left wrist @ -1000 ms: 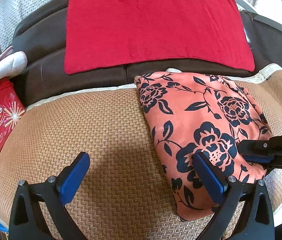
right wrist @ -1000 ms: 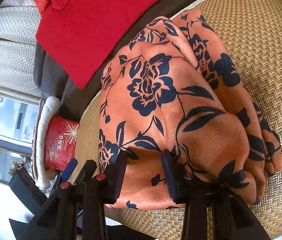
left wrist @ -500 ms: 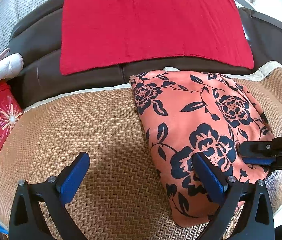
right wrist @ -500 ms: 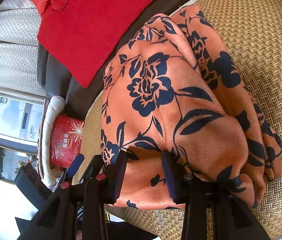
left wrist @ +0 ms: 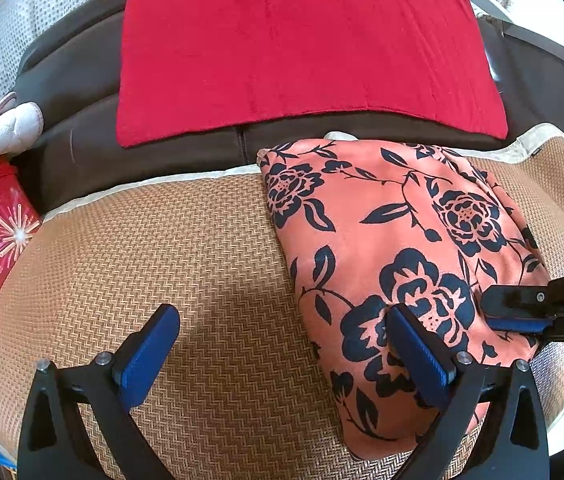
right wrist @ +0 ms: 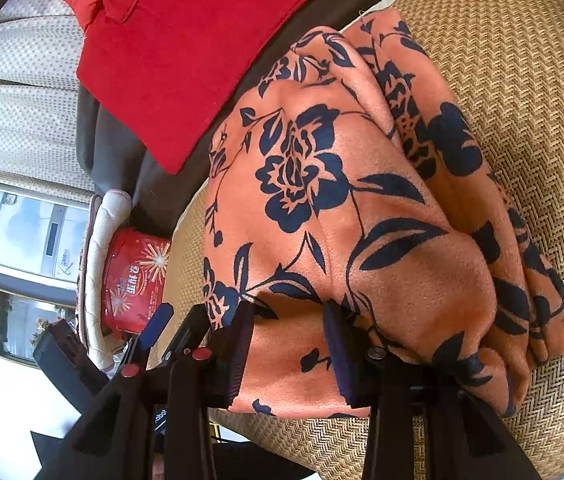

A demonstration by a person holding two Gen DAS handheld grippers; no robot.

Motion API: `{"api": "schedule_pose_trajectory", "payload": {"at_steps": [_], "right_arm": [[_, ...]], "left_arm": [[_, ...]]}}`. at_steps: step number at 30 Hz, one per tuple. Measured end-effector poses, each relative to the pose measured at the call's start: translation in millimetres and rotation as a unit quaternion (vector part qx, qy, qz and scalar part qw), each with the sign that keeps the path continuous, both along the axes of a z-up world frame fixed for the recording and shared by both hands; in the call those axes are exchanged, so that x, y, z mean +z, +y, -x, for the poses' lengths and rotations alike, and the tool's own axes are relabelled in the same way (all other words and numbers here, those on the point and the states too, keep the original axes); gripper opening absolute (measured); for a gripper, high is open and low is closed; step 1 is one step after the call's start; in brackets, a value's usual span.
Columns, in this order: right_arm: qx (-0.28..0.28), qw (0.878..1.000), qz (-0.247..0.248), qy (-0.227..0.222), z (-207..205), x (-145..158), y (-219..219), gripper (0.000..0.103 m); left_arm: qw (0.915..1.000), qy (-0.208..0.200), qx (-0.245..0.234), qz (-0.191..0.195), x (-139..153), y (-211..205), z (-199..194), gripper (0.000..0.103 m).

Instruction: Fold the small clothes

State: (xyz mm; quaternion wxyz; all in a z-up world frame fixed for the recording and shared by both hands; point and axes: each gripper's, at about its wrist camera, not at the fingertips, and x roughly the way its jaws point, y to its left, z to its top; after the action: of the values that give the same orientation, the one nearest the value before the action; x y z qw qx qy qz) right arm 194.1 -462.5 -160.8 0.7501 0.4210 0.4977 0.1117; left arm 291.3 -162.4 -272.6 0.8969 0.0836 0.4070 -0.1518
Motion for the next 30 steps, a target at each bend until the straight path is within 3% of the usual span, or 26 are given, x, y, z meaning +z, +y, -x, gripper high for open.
{"api": "schedule_pose_trajectory", "payload": {"at_steps": [16,22,24,26,27,29,30], "right_arm": [[0.004,1.0,0.008,0.001,1,13,0,0.041],[-0.037,0.996,0.046,-0.07,-15,61,-9,0.045],[-0.072,0.991,0.074,-0.082,-24,70,-15,0.053],[-0.089,0.986,0.128,-0.067,-35,64,-15,0.059],[-0.083,0.986,0.144,-0.032,-45,48,-13,0.06],[-0.085,0.987,0.134,0.005,-56,27,-13,0.059],[-0.091,0.986,0.137,0.0,-57,29,-13,0.06]], "left_arm": [[1.0,0.004,0.0,0.005,-1,0,-3,0.103],[0.9999,0.008,-0.006,0.012,-1,2,-5,0.103],[0.9999,0.007,-0.008,0.012,-1,2,-5,0.103],[0.9998,0.008,-0.01,0.013,-1,2,-6,0.103],[0.9998,0.01,-0.012,0.013,-1,2,-6,0.103],[0.9997,0.013,-0.011,0.016,-1,3,-7,0.103],[0.9997,0.014,-0.01,0.017,-2,3,-8,0.103]]}}
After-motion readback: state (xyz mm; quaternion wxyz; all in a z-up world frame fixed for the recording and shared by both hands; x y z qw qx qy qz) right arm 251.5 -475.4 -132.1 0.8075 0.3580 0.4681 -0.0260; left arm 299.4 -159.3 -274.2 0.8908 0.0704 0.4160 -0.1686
